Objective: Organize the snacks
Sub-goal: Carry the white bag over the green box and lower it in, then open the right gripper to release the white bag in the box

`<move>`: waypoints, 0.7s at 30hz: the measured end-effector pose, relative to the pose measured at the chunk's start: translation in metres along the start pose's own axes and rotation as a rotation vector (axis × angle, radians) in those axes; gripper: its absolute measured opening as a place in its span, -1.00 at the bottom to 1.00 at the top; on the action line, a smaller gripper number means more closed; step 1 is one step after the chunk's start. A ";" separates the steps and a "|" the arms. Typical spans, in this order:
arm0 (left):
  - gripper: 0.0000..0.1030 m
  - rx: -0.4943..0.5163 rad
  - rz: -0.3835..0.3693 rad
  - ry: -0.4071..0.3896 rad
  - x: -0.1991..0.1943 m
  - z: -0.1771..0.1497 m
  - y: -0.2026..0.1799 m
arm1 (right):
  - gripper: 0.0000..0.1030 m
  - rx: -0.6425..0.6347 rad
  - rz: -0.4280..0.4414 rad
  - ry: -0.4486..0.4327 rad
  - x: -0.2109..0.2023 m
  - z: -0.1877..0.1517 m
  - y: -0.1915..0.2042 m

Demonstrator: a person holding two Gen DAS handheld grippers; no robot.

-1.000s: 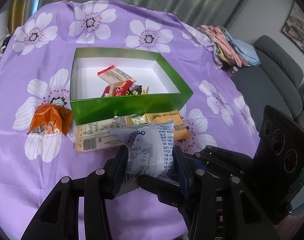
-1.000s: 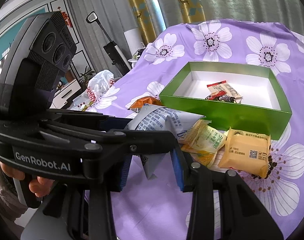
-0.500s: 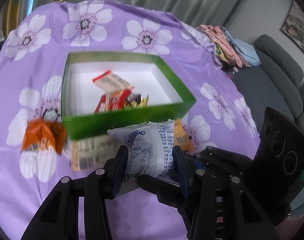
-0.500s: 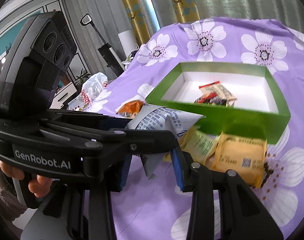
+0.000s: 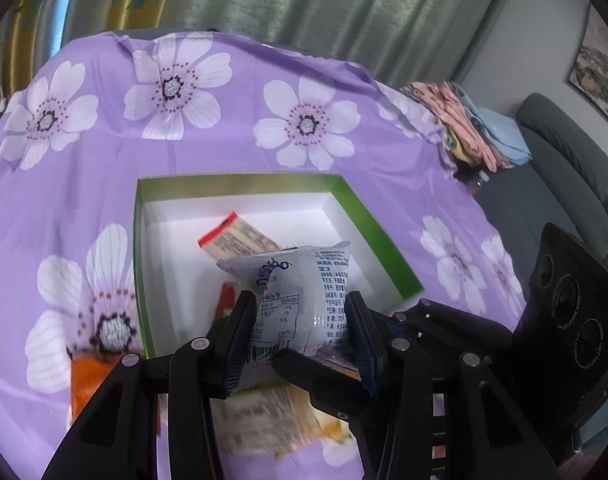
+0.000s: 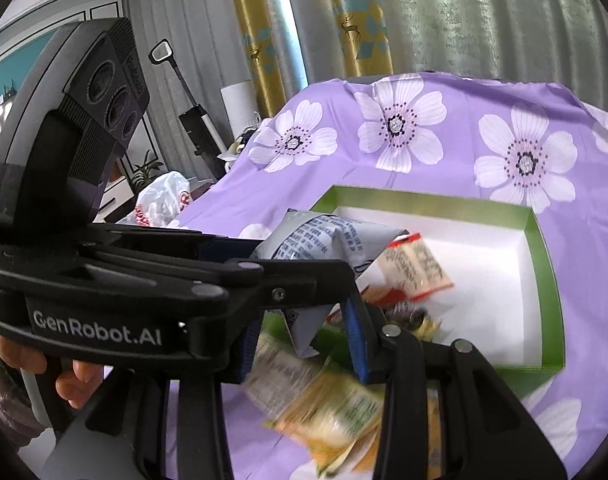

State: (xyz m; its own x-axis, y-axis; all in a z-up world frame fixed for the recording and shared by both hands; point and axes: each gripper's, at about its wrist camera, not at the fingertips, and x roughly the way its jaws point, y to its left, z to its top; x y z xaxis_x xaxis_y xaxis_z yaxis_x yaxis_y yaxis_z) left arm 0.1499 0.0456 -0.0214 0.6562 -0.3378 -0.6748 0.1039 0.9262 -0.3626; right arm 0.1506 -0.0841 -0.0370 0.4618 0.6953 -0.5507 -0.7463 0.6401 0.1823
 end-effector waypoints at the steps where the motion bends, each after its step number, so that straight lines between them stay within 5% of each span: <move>1: -0.10 -0.009 -0.003 0.001 0.003 0.002 0.004 | -0.25 -0.002 -0.004 0.004 0.004 0.002 -0.001; 21: -0.02 -0.160 0.050 0.084 0.042 0.004 0.043 | -0.17 0.061 -0.023 0.143 0.054 0.006 -0.019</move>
State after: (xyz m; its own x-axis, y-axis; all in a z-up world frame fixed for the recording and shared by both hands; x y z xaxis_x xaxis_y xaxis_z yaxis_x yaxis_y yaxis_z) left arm 0.1848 0.0722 -0.0629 0.5920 -0.3112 -0.7435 -0.0518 0.9059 -0.4204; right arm 0.1927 -0.0566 -0.0656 0.4025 0.6294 -0.6647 -0.7040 0.6769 0.2148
